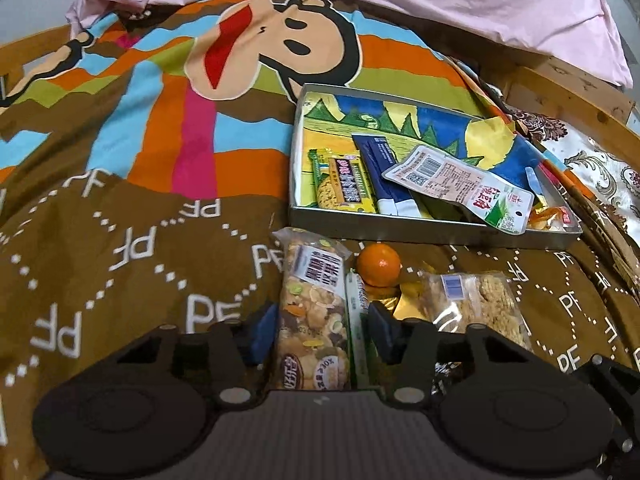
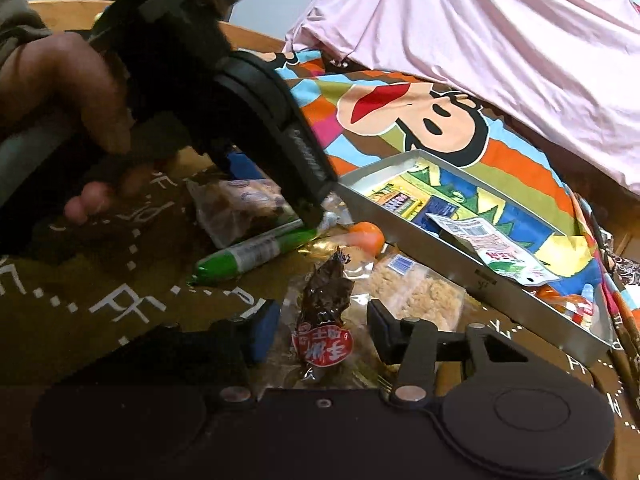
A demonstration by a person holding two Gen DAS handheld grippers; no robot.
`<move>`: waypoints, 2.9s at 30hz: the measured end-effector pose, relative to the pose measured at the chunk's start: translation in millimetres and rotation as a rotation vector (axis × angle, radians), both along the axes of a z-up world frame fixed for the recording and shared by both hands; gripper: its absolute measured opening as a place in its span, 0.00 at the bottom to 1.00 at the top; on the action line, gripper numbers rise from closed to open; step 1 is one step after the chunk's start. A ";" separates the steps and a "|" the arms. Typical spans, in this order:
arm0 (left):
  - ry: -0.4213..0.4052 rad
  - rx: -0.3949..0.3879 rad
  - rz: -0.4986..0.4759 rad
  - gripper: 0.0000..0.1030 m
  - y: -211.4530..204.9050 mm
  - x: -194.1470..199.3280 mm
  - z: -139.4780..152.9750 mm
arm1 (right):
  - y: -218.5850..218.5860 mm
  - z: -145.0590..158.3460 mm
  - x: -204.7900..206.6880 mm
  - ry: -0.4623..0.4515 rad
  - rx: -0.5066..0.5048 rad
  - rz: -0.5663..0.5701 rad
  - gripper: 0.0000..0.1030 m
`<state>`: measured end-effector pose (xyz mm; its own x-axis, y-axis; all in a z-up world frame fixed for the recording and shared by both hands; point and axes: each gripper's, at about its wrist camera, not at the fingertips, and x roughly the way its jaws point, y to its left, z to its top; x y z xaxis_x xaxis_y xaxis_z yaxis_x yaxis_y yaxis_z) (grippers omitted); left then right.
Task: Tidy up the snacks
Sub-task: 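Grasp the mixed-nut bar with the left tool while the right tool grasps the brown dried-meat packet, then carry the mixed-nut bar and dried-meat packet over the metal tray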
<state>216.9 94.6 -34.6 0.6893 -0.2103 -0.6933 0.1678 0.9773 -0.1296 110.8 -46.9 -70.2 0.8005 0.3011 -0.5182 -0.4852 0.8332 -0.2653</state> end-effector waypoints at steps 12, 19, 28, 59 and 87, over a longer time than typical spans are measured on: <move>0.066 0.026 0.032 0.44 2.6 -8.1 -1.2 | -21.9 5.3 -9.8 0.010 0.019 -0.014 0.49; 0.096 0.106 0.009 0.44 -9.7 0.2 -10.8 | -18.6 0.9 -7.9 0.017 0.002 0.002 0.50; 0.086 0.095 0.023 0.38 -8.6 -17.7 -2.7 | -14.9 0.3 -14.9 -0.019 -0.039 0.017 0.47; -0.133 -0.065 0.034 0.38 -55.2 -68.4 71.6 | -60.5 66.2 -42.7 -0.397 -0.180 -0.112 0.46; -0.141 -0.131 -0.141 0.38 -137.6 118.1 53.2 | -144.8 62.3 79.5 -0.351 -0.132 -0.412 0.47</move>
